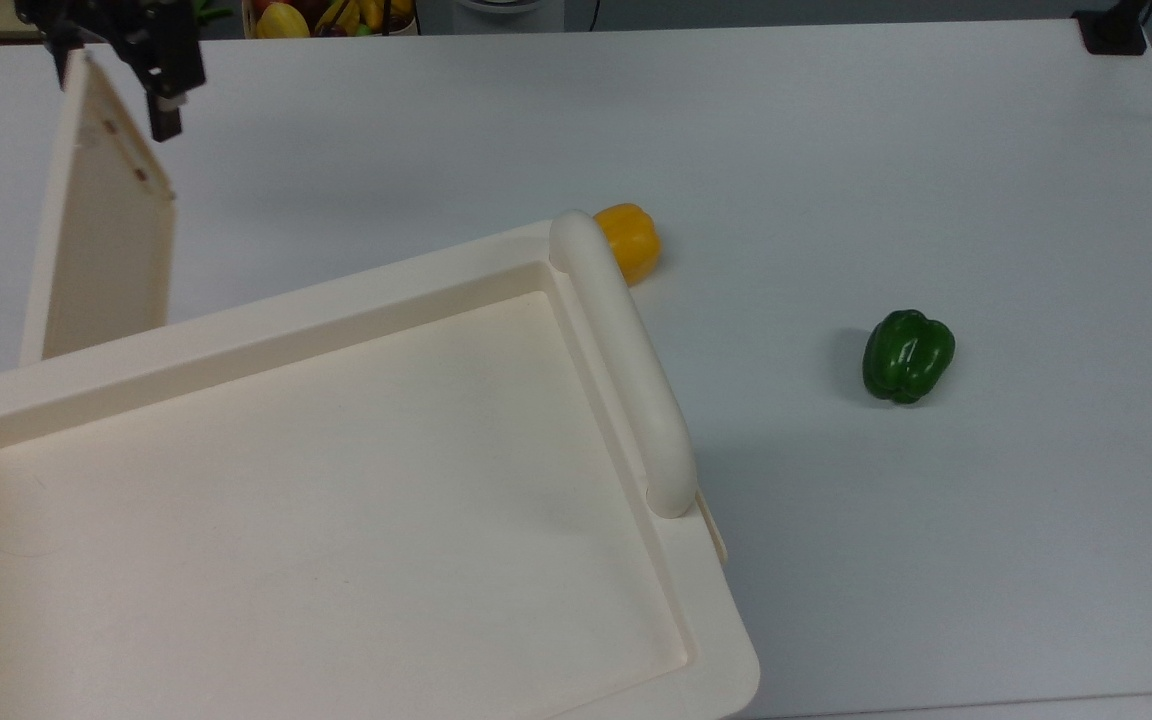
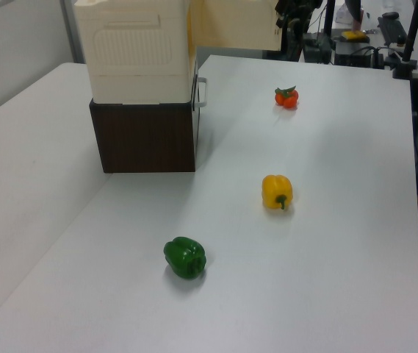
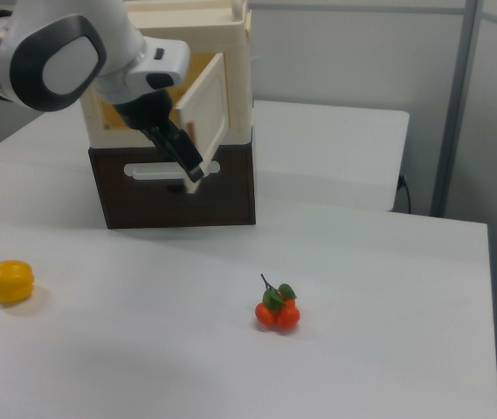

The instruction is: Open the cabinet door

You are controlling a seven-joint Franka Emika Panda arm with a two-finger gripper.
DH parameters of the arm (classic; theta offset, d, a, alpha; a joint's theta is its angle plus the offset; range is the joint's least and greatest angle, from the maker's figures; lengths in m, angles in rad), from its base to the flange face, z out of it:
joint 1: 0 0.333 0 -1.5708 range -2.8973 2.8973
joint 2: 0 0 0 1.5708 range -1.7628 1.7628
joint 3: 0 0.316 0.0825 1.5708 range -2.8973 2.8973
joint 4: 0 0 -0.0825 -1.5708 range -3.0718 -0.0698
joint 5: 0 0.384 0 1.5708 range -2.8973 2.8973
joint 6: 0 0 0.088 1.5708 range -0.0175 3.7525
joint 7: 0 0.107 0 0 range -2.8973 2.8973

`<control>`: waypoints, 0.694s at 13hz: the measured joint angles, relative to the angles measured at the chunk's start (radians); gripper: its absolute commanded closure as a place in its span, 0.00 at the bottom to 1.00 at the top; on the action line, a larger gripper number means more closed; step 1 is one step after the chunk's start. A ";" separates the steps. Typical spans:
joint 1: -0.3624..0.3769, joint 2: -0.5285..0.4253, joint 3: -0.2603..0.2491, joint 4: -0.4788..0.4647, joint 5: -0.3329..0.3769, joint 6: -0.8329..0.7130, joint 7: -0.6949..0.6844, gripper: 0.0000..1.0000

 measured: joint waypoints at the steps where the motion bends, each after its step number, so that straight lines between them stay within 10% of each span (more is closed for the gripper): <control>1: -0.001 -0.002 -0.020 0.002 0.000 -0.022 0.000 0.00; 6: 0.004 -0.050 -0.030 0.011 0.000 -0.202 0.000 0.00; 9: 0.014 -0.105 0.076 0.012 0.000 -0.332 0.001 0.00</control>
